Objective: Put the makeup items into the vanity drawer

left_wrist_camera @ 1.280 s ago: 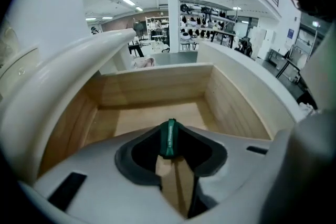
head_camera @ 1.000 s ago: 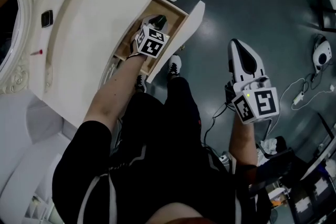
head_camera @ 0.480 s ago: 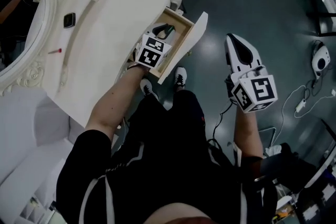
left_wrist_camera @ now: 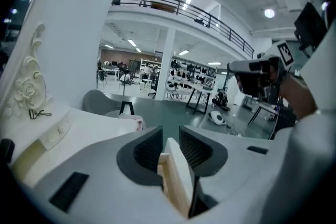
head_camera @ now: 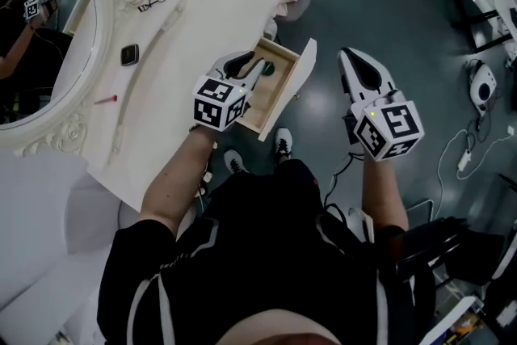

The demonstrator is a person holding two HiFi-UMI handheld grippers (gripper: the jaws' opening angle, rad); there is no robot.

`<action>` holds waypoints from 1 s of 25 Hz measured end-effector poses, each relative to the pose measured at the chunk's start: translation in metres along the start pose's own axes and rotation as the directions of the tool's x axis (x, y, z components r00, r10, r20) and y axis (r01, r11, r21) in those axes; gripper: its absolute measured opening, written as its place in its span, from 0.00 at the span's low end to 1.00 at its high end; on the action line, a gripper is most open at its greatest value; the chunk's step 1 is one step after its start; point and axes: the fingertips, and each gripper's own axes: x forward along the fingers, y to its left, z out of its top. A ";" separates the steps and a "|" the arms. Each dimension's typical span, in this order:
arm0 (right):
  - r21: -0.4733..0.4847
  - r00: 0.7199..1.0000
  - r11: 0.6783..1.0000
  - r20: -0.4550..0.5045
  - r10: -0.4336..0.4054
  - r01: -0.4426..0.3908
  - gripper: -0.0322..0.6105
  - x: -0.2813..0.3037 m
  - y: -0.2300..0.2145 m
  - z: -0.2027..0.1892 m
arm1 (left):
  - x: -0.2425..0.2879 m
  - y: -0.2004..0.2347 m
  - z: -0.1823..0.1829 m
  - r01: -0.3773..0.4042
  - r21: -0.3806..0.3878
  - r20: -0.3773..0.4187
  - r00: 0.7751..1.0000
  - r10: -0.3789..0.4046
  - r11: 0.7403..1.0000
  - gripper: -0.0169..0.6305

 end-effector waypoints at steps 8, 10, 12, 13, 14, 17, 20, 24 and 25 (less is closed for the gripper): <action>-0.058 0.997 0.998 0.063 -0.034 0.038 0.06 -0.001 0.033 0.042 | -0.067 -0.015 0.064 0.054 0.059 0.187 0.980 -0.064 0.997 0.17; -0.071 0.996 0.996 0.079 -0.040 0.045 0.06 -0.003 0.039 0.050 | -0.082 -0.017 0.078 0.061 0.078 0.214 0.974 -0.077 0.995 0.15; -0.078 0.995 0.995 0.088 -0.049 0.056 0.06 -0.006 0.044 0.054 | -0.096 -0.017 0.089 0.053 0.090 0.235 0.969 -0.073 0.995 0.12; -0.079 0.994 0.995 0.092 -0.054 0.061 0.06 -0.007 0.046 0.056 | -0.103 -0.016 0.094 0.043 0.088 0.252 0.966 -0.064 0.995 0.10; -0.077 0.994 0.995 0.096 -0.058 0.066 0.06 -0.008 0.047 0.058 | -0.111 -0.013 0.099 0.025 0.084 0.277 0.960 -0.048 0.996 0.09; -0.068 0.993 0.995 0.102 -0.061 0.068 0.06 -0.009 0.054 0.062 | -0.138 0.001 0.115 -0.084 0.083 0.370 0.928 0.047 0.993 0.04; -0.088 0.993 0.994 0.101 -0.058 0.067 0.06 -0.010 0.062 0.067 | -0.156 0.008 0.122 -0.117 0.075 0.399 0.914 0.078 0.990 0.04; -0.118 0.993 0.991 0.105 -0.059 0.071 0.06 -0.010 0.067 0.076 | -0.171 -0.001 0.130 -0.062 0.093 0.417 0.909 0.018 0.994 0.03; -0.122 0.992 0.990 0.106 -0.062 0.075 0.06 -0.011 0.068 0.076 | -0.175 -0.004 0.131 -0.044 0.093 0.426 0.905 0.000 0.995 0.03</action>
